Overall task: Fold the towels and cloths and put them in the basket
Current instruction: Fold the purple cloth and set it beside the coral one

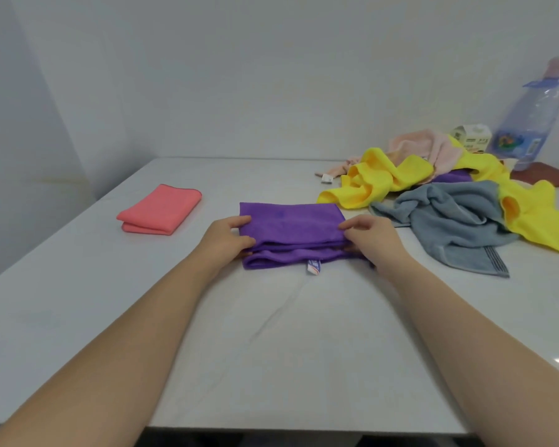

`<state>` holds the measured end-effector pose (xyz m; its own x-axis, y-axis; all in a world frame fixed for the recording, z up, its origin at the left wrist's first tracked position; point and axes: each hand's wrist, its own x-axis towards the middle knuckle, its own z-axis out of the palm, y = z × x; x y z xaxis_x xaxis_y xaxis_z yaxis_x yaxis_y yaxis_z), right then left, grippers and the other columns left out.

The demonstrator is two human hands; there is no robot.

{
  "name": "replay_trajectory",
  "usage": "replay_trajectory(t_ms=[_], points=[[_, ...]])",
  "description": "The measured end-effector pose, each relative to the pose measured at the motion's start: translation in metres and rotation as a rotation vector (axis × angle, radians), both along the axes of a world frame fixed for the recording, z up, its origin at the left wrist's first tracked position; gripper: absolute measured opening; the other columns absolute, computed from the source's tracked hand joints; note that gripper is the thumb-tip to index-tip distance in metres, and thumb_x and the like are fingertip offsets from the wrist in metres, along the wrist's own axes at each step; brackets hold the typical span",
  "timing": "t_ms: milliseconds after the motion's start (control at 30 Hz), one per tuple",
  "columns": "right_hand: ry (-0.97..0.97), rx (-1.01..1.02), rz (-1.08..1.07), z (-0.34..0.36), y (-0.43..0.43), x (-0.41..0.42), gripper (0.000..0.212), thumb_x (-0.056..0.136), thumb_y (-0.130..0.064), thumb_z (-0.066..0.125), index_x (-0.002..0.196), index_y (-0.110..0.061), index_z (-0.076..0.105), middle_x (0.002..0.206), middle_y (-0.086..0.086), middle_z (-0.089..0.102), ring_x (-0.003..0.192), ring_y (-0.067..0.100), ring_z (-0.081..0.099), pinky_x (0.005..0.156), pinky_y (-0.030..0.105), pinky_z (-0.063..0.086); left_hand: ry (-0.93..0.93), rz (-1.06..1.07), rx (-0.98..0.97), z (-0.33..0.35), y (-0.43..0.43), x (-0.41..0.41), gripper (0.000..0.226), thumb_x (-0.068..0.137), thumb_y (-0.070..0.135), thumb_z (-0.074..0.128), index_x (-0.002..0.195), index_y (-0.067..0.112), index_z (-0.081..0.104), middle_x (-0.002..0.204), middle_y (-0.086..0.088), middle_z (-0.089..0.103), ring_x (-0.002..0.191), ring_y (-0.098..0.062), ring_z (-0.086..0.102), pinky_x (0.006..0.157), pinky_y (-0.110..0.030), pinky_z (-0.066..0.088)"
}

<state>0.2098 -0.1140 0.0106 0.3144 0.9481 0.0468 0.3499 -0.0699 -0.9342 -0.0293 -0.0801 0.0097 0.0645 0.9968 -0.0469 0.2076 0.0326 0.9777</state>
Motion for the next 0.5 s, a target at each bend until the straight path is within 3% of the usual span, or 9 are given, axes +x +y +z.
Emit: replay_trajectory(t_ms=[133,267,400,500], points=[[-0.033,0.094,-0.013,-0.001,-0.001,-0.009,0.024,0.086,0.002,0.051,0.079,-0.015,0.065,0.076,0.008,0.064,0.046,0.002,0.058,0.044,0.011,0.042,-0.029,0.025,0.063,-0.002,-0.001,-0.002,0.047,0.088,-0.005,0.056,0.132,0.009,0.053,0.115,-0.008,0.055,0.071,-0.012,0.060,0.057,-0.014,0.055],[-0.037,0.122,0.004,-0.003,-0.008,-0.006,0.027,0.087,-0.002,0.055,0.074,-0.022,0.065,0.078,0.009,0.065,0.064,0.017,0.058,0.062,0.025,0.047,0.021,0.023,0.072,-0.006,-0.006,-0.004,0.039,0.090,-0.002,0.055,0.126,0.011,0.058,0.084,-0.002,0.044,0.054,-0.009,0.056,0.051,-0.013,0.052],[0.028,0.162,-0.035,-0.002,-0.009,-0.005,0.027,0.087,-0.002,0.054,0.077,-0.023,0.068,0.076,0.006,0.066,0.067,0.018,0.059,0.061,0.025,0.048,-0.089,0.045,0.111,-0.003,-0.009,-0.003,0.038,0.089,-0.008,0.050,0.117,0.013,0.062,0.099,-0.008,0.054,0.048,-0.003,0.059,0.050,-0.015,0.051],[0.149,0.184,-0.047,0.000,-0.009,-0.003,0.025,0.089,0.002,0.051,0.083,-0.016,0.068,0.074,0.003,0.064,0.055,0.005,0.059,0.065,0.023,0.053,-0.176,0.019,0.083,0.000,-0.011,-0.004,0.036,0.089,-0.009,0.050,0.115,0.013,0.063,0.103,-0.008,0.059,0.053,-0.009,0.061,0.048,-0.015,0.049]])
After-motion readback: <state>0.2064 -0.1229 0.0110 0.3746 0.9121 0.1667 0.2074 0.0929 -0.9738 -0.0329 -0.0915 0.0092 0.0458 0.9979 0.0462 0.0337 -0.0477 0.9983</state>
